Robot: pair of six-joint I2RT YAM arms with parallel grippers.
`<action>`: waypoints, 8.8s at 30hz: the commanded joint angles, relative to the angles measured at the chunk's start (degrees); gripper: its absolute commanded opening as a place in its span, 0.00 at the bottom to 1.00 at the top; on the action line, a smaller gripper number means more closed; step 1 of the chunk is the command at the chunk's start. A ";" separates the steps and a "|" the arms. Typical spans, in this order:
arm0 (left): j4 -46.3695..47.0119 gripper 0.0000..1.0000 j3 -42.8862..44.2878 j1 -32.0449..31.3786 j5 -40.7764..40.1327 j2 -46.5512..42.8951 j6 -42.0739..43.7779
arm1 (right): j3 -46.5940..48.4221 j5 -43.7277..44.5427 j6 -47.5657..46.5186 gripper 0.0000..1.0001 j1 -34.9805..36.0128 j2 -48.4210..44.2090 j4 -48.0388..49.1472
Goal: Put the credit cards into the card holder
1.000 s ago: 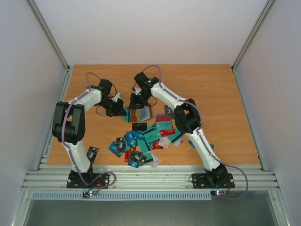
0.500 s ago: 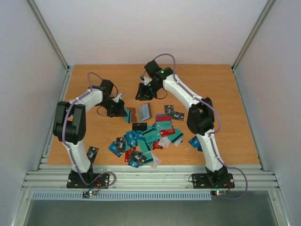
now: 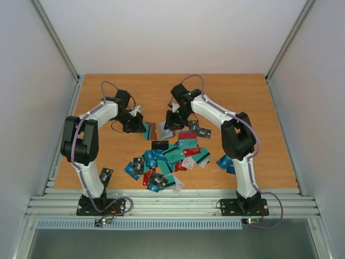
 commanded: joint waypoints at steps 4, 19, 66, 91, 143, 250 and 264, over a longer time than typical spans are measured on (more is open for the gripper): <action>-0.65 0.00 0.43 -0.27 -0.08 -2.01 1.50 | 0.28 0.28 1.75 0.32 0.44 1.29 4.15; -0.34 0.00 0.24 -0.27 0.42 -2.21 1.43 | 0.88 0.66 1.83 0.36 0.45 4.41 3.92; 9.18 0.00 -9.19 1.14 3.57 -18.85 -9.96 | 27.81 -8.35 6.36 0.37 4.57 24.33 0.49; 12.31 0.00 -5.72 2.92 -4.33 -2.51 -4.67 | 37.52 -23.41 10.82 0.54 1.46 30.32 3.73; 40.07 0.00 -12.89 3.51 13.11 -0.24 -12.47 | 44.70 -24.49 9.22 0.51 -4.98 32.92 -0.72; 45.59 0.01 -21.85 6.24 0.62 -3.51 -13.53 | 24.14 -0.49 10.16 0.38 0.40 27.05 -7.21; 53.71 0.01 -26.73 6.32 7.00 -4.69 -16.03 | 24.72 -1.04 10.51 0.38 0.46 27.41 -6.75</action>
